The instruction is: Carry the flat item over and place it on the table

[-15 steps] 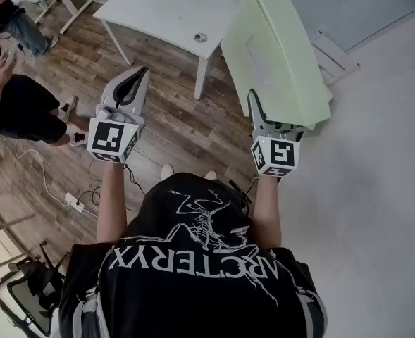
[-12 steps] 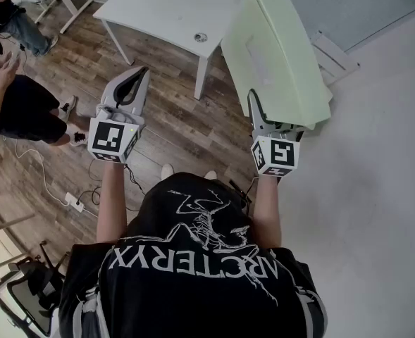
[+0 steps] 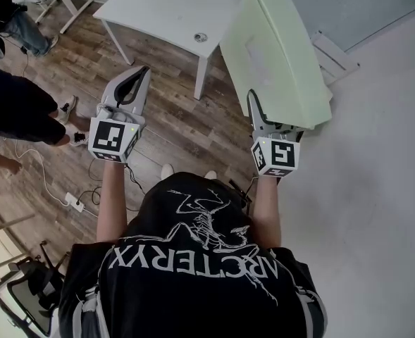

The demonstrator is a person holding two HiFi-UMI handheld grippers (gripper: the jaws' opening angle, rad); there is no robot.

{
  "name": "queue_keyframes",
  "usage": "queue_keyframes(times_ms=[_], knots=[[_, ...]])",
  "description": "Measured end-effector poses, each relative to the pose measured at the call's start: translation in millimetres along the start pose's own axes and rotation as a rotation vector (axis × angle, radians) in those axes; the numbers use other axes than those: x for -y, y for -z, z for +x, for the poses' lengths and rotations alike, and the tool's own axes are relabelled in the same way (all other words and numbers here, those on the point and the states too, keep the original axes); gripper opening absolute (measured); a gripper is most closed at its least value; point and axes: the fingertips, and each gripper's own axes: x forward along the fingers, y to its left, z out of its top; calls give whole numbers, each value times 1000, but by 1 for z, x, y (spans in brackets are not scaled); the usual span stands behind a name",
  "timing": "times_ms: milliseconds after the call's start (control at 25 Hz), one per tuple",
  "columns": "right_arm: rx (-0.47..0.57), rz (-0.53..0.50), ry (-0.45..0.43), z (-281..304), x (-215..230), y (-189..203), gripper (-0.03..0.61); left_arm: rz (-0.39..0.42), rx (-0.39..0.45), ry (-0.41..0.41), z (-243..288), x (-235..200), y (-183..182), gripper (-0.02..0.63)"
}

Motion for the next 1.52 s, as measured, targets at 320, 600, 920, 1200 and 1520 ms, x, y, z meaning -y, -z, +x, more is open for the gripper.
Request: queue_keyframes(times_ms=[320,600,920,1200,1520], knots=[[-14,6,15,-2,2,-1,255,-1,0,0,-3,0,-2,9],[-23,8,7,-2,6,5,255,-6,-4,-6,-1,5,1,9],[-19,7,1,-5,10,1,255,-4,-6,-16,-2,9,-3,9],[-18,9,-15,-8,17,4,255,1,-9,-25,4,20,-5,9],[-28,7,-57,-15,39,13,255,-8,-23,-60,13,46,-7,9]])
